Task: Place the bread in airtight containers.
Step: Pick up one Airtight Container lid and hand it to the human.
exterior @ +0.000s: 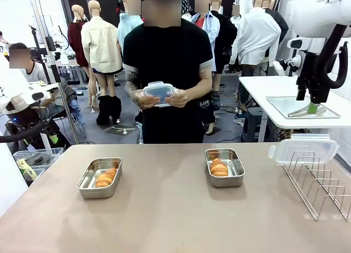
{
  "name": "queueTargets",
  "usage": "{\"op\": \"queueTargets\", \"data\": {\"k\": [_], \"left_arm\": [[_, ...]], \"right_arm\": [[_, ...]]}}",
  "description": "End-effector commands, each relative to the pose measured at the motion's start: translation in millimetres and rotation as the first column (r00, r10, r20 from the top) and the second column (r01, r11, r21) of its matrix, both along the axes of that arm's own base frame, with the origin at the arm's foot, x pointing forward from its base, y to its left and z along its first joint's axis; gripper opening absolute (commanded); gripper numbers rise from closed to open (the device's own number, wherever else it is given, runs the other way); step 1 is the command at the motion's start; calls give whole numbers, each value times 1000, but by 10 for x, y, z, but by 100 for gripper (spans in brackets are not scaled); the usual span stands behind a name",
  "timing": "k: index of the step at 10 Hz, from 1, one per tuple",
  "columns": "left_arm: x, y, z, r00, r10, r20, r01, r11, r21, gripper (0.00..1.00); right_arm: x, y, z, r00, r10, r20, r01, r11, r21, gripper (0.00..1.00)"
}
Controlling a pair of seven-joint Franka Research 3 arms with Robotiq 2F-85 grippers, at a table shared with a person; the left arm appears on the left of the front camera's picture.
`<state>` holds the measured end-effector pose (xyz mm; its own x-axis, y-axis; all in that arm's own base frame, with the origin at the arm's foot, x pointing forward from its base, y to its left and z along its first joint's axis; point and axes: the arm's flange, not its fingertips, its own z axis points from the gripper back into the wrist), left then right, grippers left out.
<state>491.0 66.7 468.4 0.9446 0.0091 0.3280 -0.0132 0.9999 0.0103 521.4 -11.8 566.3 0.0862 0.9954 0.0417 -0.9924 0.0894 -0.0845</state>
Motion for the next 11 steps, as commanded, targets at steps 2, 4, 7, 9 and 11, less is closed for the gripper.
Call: {"op": "queueTargets", "data": {"k": [2, 4, 7, 9, 11], "left_arm": [[-24, -3, 5, 1000, 10, 7, -11, 1000, 16, 100], [-24, -3, 5, 1000, 10, 7, -11, 1000, 16, 100], [-24, -3, 5, 1000, 10, 7, -11, 1000, 16, 100], [-24, -3, 5, 1000, 10, 7, -11, 1000, 16, 100], [-24, -3, 5, 1000, 10, 7, -11, 1000, 16, 100]], "right_arm": [[-7, -149, -188, 998, 58, 21, -59, 996, 61, 100], [20, -88, -73, 1000, 4, -8, -4, 1000, 18, 100], [20, -88, -73, 1000, 4, -8, -4, 1000, 18, 100], [20, -88, -73, 1000, 4, -8, -4, 1000, 18, 100], [20, -88, -73, 1000, 4, -8, -4, 1000, 18, 100]]}}
